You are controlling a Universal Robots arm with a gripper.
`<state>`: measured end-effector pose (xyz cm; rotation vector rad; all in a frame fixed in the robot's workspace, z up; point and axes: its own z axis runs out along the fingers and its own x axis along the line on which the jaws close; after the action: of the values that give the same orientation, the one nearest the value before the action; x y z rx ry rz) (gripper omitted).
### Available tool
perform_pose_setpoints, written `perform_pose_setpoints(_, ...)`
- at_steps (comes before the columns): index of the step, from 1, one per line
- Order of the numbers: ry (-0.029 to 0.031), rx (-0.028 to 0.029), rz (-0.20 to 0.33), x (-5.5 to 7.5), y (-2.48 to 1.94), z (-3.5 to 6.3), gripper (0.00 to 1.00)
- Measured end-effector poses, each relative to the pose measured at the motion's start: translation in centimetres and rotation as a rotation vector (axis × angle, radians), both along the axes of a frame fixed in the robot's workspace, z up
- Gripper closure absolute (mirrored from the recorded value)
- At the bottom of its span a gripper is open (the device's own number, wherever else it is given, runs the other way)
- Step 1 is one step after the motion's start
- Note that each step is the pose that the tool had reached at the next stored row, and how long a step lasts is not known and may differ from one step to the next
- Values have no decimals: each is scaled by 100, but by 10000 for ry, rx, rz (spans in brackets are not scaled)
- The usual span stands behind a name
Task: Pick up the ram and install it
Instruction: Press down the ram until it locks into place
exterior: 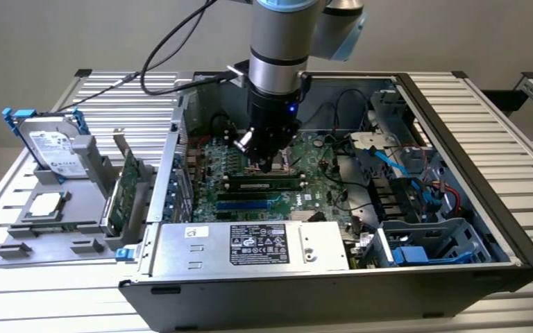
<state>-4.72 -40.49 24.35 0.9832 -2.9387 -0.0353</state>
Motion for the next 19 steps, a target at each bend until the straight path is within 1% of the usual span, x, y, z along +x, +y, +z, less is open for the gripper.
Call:
perform_pose_setpoints(9, 0, -16, -1316, 0, 0, 0, 89)
perform_pose_setpoints(12, -1, -31, -1697, 0, 0, -1, 89)
perform_pose_setpoints(14, -2, -52, -1926, 1, -1, 0, 89)
perform_pose_setpoints(15, -10, -103, -2233, 0, 0, -1, 89)
perform_pose_setpoints(16, -38, -196, -2478, 0, 0, 0, 89)
perform_pose_setpoints(17, -125, -423, -3079, 1, 0, -1, 89)
perform_pose_setpoints(19, -134, -425, -3345, 1, 0, -2, 89)
